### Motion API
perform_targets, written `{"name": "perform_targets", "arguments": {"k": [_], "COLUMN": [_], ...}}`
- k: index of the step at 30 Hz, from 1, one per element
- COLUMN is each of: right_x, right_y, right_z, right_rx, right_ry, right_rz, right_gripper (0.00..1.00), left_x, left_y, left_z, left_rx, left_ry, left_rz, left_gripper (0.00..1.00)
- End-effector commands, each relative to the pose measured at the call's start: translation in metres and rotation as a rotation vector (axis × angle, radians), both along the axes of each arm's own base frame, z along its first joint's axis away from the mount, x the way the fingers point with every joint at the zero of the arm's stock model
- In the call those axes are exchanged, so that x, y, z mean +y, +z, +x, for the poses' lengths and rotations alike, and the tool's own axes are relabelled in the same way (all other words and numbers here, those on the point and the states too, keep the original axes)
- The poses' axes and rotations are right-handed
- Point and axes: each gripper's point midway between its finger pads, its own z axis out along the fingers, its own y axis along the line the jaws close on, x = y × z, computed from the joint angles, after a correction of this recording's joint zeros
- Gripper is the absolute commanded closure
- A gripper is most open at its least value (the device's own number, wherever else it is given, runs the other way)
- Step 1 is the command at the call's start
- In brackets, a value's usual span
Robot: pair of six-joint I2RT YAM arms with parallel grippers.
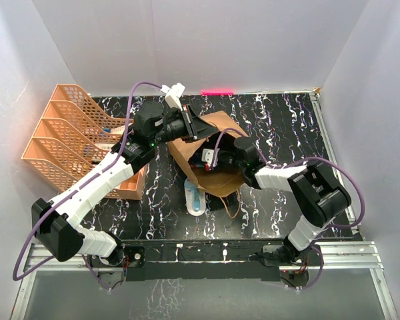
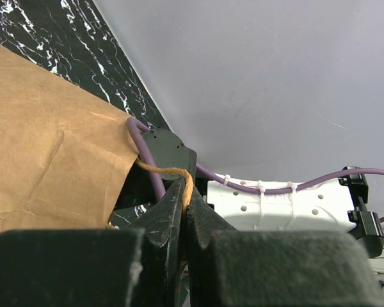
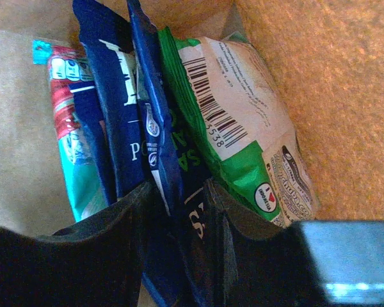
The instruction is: Take the snacks out of the paper bag
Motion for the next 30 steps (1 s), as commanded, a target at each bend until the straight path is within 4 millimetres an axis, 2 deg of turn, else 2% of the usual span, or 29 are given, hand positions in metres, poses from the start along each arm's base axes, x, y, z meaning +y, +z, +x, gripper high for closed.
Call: {"name": "perform_targets", "arguments": {"k": [1,7,8,9,11,12,13,21,26,30], "right_x": [0.010,0.019,0.019,0.019,0.017,0.016,0.015,-0.003,-0.009,-0.023], "right_y": [0.015,0.023,0.016,0.012,0.012,0.014,0.025,0.065,0.080,0.088], "right_z": [0.020,0.035,0.038,0.040,0.040,0.037,0.031,-0.033,-0.062,-0.074], "right_rx": [-0.116,-0.169,-0.157,-0.151,-0.148,-0.146,-0.155,-0.058,0.056,0.147], "right_ry": [-0.032,-0.070,-0.080,-0.089,-0.103,-0.097,-0.094,-0.047,-0.030,-0.095], "right_rz": [-0.033,-0.041,-0.048,-0.053,-0.052,-0.049,-0.029,0.136,0.219,0.259], "right_gripper": [0.60,0.66,0.68,0.72,0.87,0.92,0.92,0.92,0.92,0.92], "left_x": [0.004,0.006,0.006,0.007,0.009,0.010,0.012,0.019,0.021,0.024], "left_y": [0.036,0.034,0.034,0.033,0.033,0.032,0.031,0.014,0.018,0.024], "left_z": [-0.006,-0.005,-0.005,-0.005,-0.003,-0.002,0.000,0.014,0.017,0.019], "left_rx": [-0.078,-0.069,-0.070,-0.068,-0.067,-0.064,-0.061,-0.010,-0.010,-0.024], "left_ry": [-0.006,0.002,0.006,0.011,0.029,0.041,0.054,0.121,0.132,0.148], "left_rz": [-0.041,-0.034,-0.033,-0.031,-0.027,-0.024,-0.022,0.006,-0.012,-0.012], "left_gripper": [1.00,1.00,1.00,1.00,1.00,1.00,1.00,1.00,1.00,1.00]}}
